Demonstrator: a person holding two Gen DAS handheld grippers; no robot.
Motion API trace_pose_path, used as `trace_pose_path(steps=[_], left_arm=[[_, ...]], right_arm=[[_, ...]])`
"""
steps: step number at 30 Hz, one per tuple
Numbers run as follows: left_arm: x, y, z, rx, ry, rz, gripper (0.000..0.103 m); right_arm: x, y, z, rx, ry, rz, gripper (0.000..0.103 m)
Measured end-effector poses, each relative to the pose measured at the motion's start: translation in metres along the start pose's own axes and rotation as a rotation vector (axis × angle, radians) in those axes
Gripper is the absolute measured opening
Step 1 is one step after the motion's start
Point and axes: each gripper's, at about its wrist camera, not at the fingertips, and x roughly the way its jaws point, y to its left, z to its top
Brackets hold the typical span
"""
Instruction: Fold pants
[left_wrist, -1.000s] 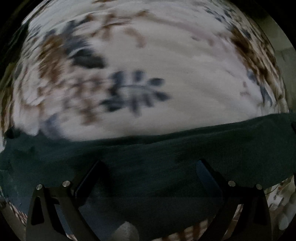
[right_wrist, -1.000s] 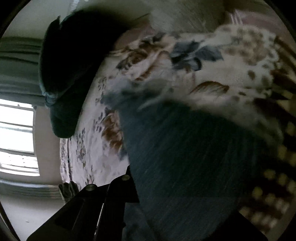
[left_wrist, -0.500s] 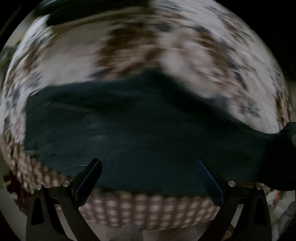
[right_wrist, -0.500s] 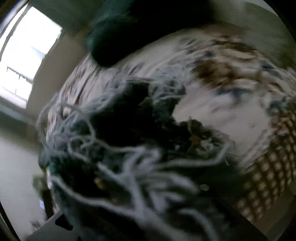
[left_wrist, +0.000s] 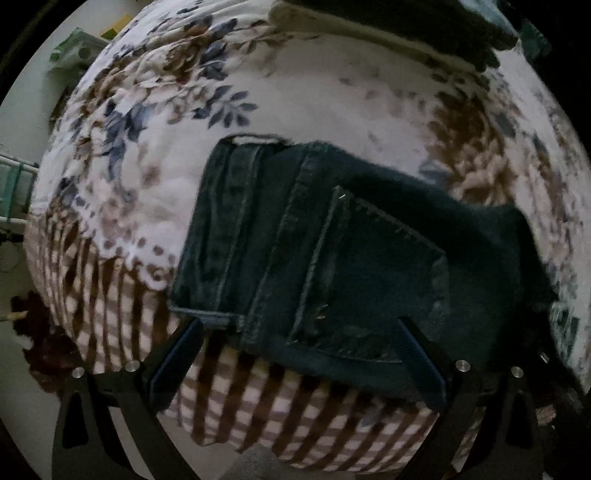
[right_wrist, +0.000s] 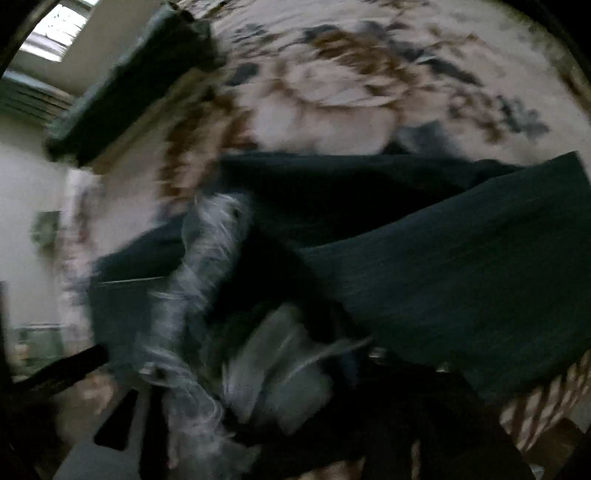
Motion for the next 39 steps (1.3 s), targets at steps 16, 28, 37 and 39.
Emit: trace_pose_path(steps=[16,28,37,39], left_arm=[[0.042,-0.189,-0.025,0.312,0.067,-0.211,0.018],[0.048,-0.151,-0.019,0.265,0.047,-0.141,0.003],[0.025,-0.068,-0.025,-0.050,0.034,-0.242,0.074],[0.024,-0.055,-0.032,-0.080,0.001,-0.290,0.077]], right_arm=[[-0.092,-0.157,0.006,0.296,-0.049,-0.103,0.060],[-0.031,-0.114,0.018,0.121,0.093,-0.145,0.051],[0.040,-0.041,-0.013,-0.166,0.311,-0.124,0.025],[0.042,-0.038,-0.012,-0.168,0.317,-0.158,0.025]])
